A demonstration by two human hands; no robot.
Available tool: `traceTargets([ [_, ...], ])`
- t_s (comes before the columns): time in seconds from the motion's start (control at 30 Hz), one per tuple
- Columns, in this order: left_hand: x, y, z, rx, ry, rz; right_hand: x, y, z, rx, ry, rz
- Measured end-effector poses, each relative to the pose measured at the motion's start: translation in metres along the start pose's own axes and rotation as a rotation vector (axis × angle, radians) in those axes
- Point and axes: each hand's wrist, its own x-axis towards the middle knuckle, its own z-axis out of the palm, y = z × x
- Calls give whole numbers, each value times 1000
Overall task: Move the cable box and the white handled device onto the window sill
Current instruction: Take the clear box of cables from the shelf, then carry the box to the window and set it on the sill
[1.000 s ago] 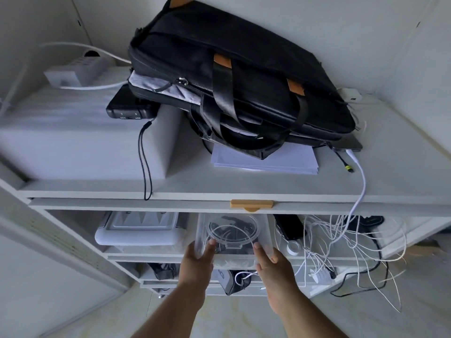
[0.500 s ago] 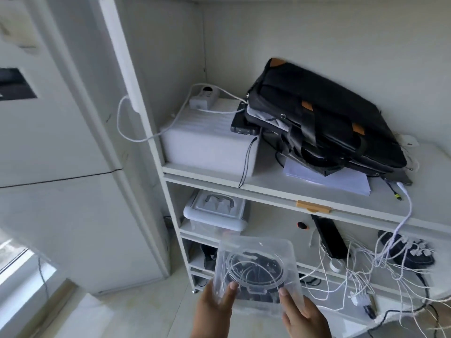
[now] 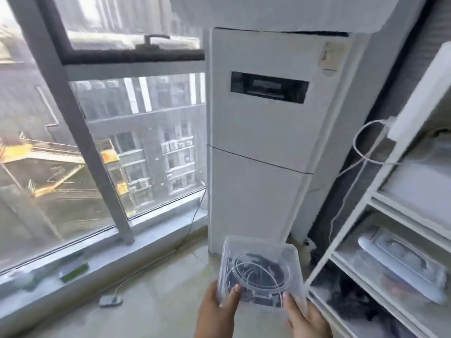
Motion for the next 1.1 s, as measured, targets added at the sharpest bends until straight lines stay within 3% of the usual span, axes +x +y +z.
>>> traceTargets([
  [0.2,59,-17,-70,-67,208,-63,22,-30,100,-257,-205,-32],
  [0.63,222,-11,-139,-212,454,-219,157,-14,309,-337,-613,77],
  [0.9,331,-19,-184,-308,449,-284,195,-17,423,-334,-638,137],
  [1.1,435,-58,-212,-300,450,-339,249,22,515,-447,-600,182],
])
